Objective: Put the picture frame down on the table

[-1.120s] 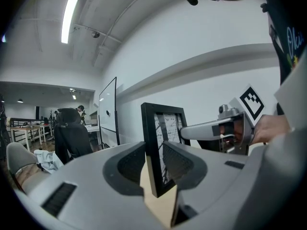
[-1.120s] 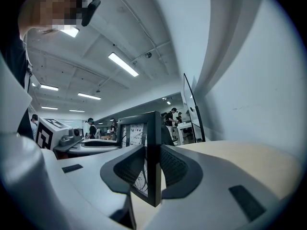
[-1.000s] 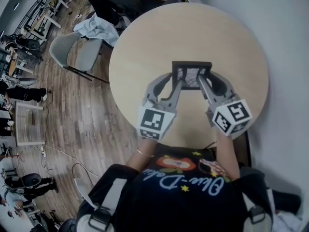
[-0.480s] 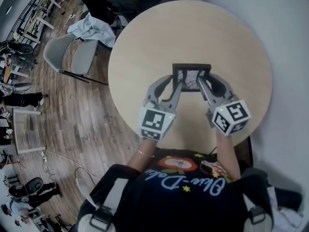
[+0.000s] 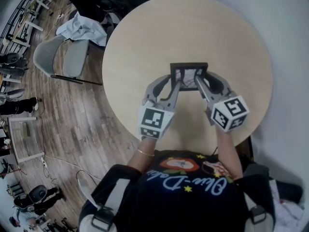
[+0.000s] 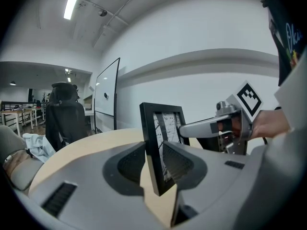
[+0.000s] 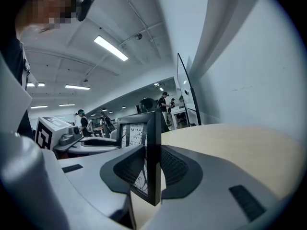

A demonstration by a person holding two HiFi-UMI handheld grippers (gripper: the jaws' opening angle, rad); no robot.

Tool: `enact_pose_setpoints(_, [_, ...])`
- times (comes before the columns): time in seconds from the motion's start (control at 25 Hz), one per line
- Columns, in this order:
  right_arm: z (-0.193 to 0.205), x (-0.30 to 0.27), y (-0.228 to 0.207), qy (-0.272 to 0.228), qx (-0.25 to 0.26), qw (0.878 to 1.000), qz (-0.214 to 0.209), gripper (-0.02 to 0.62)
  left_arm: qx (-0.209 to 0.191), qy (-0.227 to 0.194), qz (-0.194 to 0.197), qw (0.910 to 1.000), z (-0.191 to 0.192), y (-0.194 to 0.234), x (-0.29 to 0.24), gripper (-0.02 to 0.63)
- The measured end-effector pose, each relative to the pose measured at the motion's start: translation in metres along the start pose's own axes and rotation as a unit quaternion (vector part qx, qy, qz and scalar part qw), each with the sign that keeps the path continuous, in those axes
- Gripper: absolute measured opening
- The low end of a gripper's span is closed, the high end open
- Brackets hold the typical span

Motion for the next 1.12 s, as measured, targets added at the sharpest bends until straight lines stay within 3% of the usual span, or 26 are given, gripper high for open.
enact_pose_setpoints(0.48, [0.020,-0.010,-0.011,0.052,-0.022,0.998,0.014,0.075,0.021,0.031,0.011,0.9992,0.019,0.004,-0.015,0.101])
enact_pose_setpoints(0.88, [0.046,-0.074,-0.016,0.087,-0.029,0.996,0.011,0.075,0.052,0.054,0.010,0.9971,0.053,0.055,-0.037,0.101])
enact_pose_setpoints(1.12, [0.057,-0.079,-0.021,0.111,-0.024,0.993,0.014,0.075,0.062,0.072,0.012,0.9954,0.067,0.054,-0.044,0.101])
Point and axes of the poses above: the fingertips, and each gripper's own axes: x backward along the fingers, y to its left, z out of its underside, the point moved 9 cm from there along x, backward along the fingers, and after that the axes turned 13 degrees about z, right-handed, at the moved point
